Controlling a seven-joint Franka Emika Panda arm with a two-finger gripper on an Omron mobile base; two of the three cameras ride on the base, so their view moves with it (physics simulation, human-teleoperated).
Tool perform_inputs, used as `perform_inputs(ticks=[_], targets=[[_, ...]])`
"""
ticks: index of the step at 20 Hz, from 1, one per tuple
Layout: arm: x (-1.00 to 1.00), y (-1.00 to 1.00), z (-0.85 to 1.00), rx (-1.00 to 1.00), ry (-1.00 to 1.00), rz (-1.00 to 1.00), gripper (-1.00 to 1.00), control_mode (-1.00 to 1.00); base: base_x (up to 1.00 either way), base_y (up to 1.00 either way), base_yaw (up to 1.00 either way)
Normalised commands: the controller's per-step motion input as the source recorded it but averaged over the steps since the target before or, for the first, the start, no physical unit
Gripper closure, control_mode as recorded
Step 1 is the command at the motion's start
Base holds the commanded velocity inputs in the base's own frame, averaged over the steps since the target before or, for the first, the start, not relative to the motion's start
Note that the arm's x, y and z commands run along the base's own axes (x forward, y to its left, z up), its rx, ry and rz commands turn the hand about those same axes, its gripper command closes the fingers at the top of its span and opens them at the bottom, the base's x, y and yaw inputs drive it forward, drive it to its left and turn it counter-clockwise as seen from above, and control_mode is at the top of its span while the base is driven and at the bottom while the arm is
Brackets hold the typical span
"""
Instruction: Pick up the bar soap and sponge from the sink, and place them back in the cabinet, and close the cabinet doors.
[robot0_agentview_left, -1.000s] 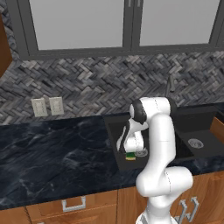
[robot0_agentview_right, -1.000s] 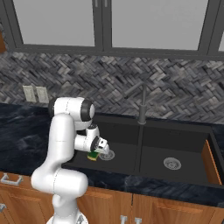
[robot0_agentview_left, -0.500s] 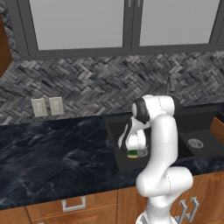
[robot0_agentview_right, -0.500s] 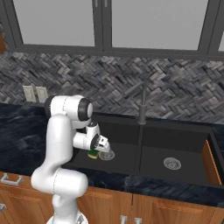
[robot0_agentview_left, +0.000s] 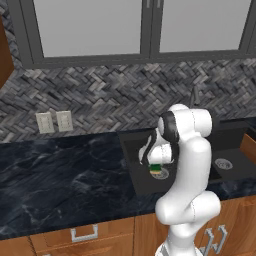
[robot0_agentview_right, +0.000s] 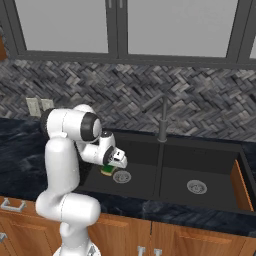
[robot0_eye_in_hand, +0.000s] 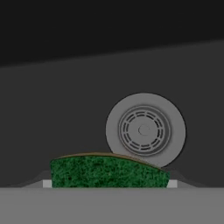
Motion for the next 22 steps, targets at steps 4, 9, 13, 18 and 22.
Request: perform_inputs(ticks=[4, 9, 13, 18, 22], targets=[[-0.18, 0.0, 0.49, 0.0, 0.0, 0.0, 1.0, -1.0, 0.0, 0.0, 0.0], [-0.22, 0.0, 0.52, 0.0, 0.0, 0.0, 1.0, -1.0, 0.0, 0.0, 0.0], [-0.21, 0.0, 0.51, -0.03, 0.0, 0.0, 1.0, -1.0, 0.0, 0.0, 0.0], [-0.39, 0.0, 0.52, -0.04, 0.0, 0.0, 1.0, -1.0, 0.0, 0.0, 0.0], [-0.54, 0.0, 0.46, -0.05, 0.0, 0.0, 1.0, -1.0, 0.0, 0.0, 0.0]])
